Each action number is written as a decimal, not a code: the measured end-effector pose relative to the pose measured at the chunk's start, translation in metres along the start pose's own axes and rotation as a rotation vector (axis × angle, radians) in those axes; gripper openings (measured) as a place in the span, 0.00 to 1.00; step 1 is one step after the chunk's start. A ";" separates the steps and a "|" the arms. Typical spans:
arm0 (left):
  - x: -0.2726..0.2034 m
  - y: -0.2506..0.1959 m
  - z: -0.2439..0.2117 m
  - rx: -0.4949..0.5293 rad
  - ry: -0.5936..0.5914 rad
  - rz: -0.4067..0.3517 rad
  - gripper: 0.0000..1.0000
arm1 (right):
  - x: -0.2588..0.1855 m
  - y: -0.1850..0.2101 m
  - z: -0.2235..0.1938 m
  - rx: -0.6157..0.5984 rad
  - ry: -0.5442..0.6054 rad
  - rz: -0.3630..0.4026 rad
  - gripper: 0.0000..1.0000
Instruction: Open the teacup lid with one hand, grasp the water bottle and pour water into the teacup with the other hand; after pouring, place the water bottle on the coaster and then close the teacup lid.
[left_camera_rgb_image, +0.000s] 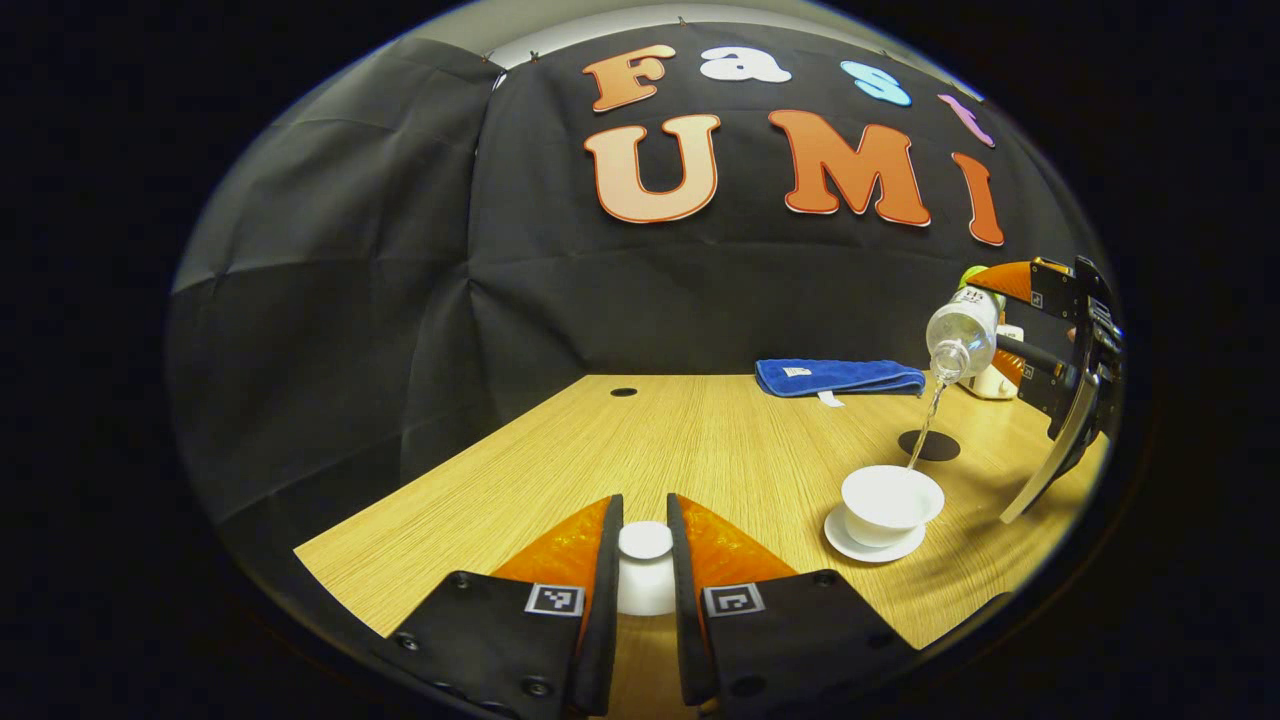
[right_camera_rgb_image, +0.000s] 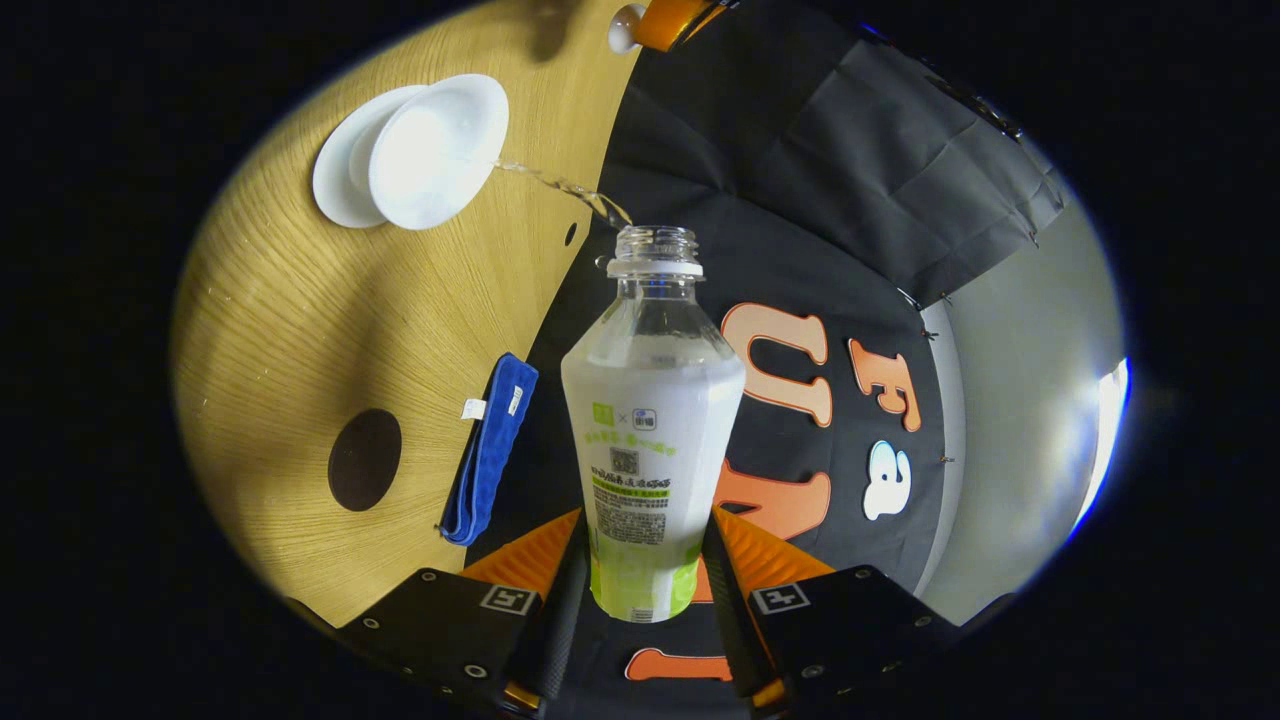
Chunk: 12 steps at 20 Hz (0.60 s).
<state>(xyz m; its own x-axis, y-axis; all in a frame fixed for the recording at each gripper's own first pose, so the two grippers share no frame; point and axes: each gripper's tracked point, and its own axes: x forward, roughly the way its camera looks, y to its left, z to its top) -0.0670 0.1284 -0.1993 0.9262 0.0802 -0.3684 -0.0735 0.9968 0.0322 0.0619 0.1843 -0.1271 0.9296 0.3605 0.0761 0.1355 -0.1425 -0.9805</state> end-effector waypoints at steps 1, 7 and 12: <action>0.000 0.000 0.000 0.000 0.004 0.000 0.29 | -0.001 -0.002 0.001 -0.014 -0.006 -0.007 0.63; -0.002 0.005 -0.006 -0.004 0.006 0.003 0.29 | -0.008 -0.001 0.011 -0.066 -0.053 0.010 0.66; -0.004 0.007 -0.007 -0.002 0.005 0.009 0.29 | -0.015 0.002 0.018 -0.107 -0.084 0.005 0.63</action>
<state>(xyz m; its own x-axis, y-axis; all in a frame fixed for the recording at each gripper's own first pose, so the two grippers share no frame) -0.0739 0.1352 -0.2038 0.9235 0.0892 -0.3731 -0.0828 0.9960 0.0332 0.0423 0.1958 -0.1336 0.8990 0.4350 0.0512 0.1706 -0.2401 -0.9556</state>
